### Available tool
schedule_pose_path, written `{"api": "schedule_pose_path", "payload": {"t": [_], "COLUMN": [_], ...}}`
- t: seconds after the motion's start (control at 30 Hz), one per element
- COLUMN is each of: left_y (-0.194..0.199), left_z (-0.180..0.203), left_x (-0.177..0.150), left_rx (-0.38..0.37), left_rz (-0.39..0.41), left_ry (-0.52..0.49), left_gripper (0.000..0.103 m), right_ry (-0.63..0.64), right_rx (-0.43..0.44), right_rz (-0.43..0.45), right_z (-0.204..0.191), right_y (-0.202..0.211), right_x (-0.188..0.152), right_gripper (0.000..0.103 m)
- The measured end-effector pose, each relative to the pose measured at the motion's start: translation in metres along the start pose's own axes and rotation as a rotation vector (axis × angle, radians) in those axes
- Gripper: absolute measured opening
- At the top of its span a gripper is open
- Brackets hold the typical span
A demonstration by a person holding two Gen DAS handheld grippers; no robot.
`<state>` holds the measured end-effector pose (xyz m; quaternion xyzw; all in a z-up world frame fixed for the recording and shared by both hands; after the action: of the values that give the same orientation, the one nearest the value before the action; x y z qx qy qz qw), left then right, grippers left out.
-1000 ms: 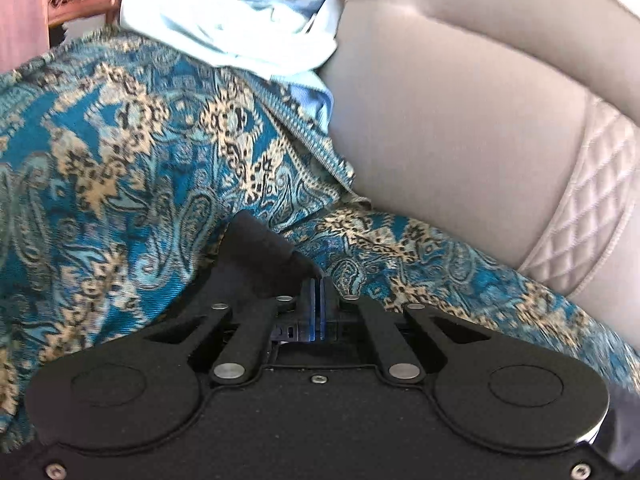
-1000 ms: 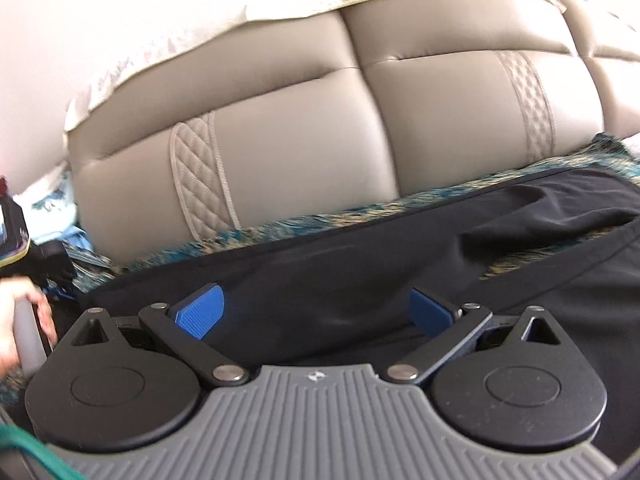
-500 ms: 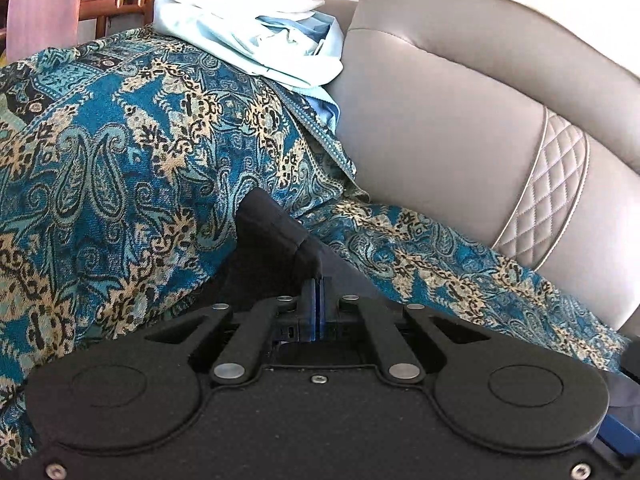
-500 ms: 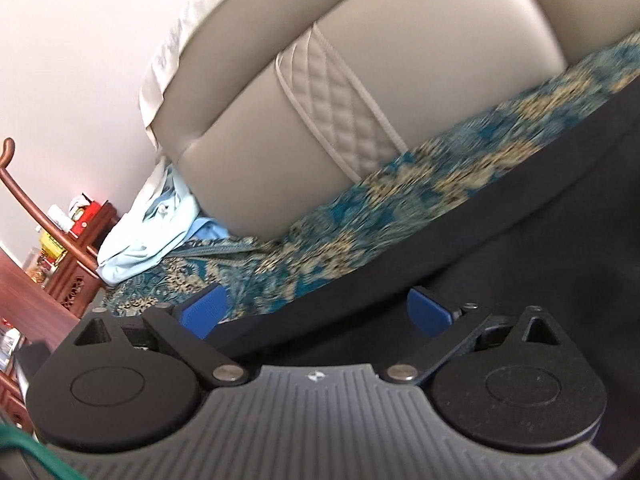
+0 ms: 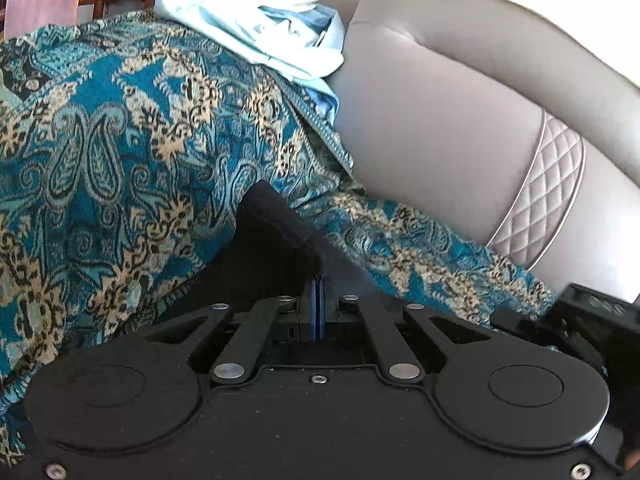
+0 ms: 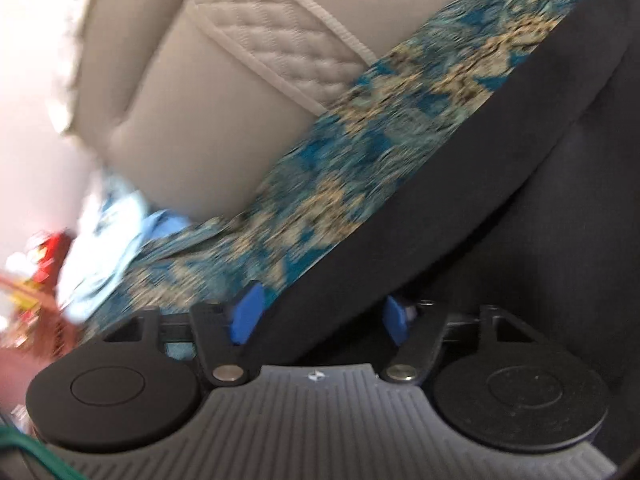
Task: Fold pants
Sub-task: 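Grasp the trouser waistband with the left gripper while the right gripper grasps the trouser edge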
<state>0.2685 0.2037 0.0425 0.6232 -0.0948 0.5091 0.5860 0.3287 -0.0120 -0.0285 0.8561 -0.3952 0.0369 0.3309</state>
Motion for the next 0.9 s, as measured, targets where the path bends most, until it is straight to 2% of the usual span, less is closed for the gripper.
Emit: {"api": "schedule_pose_path", "payload": {"t": [0.1, 0.17, 0.27, 0.5, 0.63, 0.77, 0.9], "left_y": [-0.004, -0.003, 0.005, 0.060, 0.099, 0.127, 0.139], "left_z": [0.001, 0.002, 0.002, -0.010, -0.031, -0.057, -0.082], "left_x": [-0.003, -0.006, -0.009, -0.021, -0.043, -0.078, -0.109], "left_rx": [0.007, 0.010, 0.002, -0.034, -0.038, -0.037, -0.048], "left_rz": [0.000, 0.000, 0.002, 0.059, 0.092, 0.061, 0.011], "left_ry": [-0.013, -0.020, -0.020, -0.015, -0.008, 0.015, 0.051], "left_gripper": [0.002, 0.002, 0.002, 0.002, 0.002, 0.002, 0.002], "right_ry": [-0.010, 0.008, 0.070, 0.269, 0.399, 0.445, 0.526], "right_rx": [-0.077, -0.130, -0.143, -0.118, -0.112, -0.118, -0.157], "right_rz": [0.059, 0.068, 0.080, 0.199, 0.255, 0.273, 0.291], "right_z": [0.003, 0.002, -0.001, -0.010, -0.006, 0.010, 0.027], "right_y": [-0.004, -0.006, 0.003, 0.069, 0.114, 0.147, 0.168], "right_x": [0.007, 0.009, 0.004, -0.036, -0.079, -0.120, -0.157], "right_gripper": [0.046, 0.018, 0.010, 0.006, 0.007, 0.007, 0.007]}}
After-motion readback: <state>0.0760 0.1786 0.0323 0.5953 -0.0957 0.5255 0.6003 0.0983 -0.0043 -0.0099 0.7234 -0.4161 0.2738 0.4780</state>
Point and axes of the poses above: each gripper's, at about its wrist camera, not at the fingertips, and y roughly against the way its jaws point, z to its right, x to its top, the point moved 4 cm from there along -y, roughly the way its jaws point, and after that the axes turned 4 degrees about x, right-handed, at the moved point
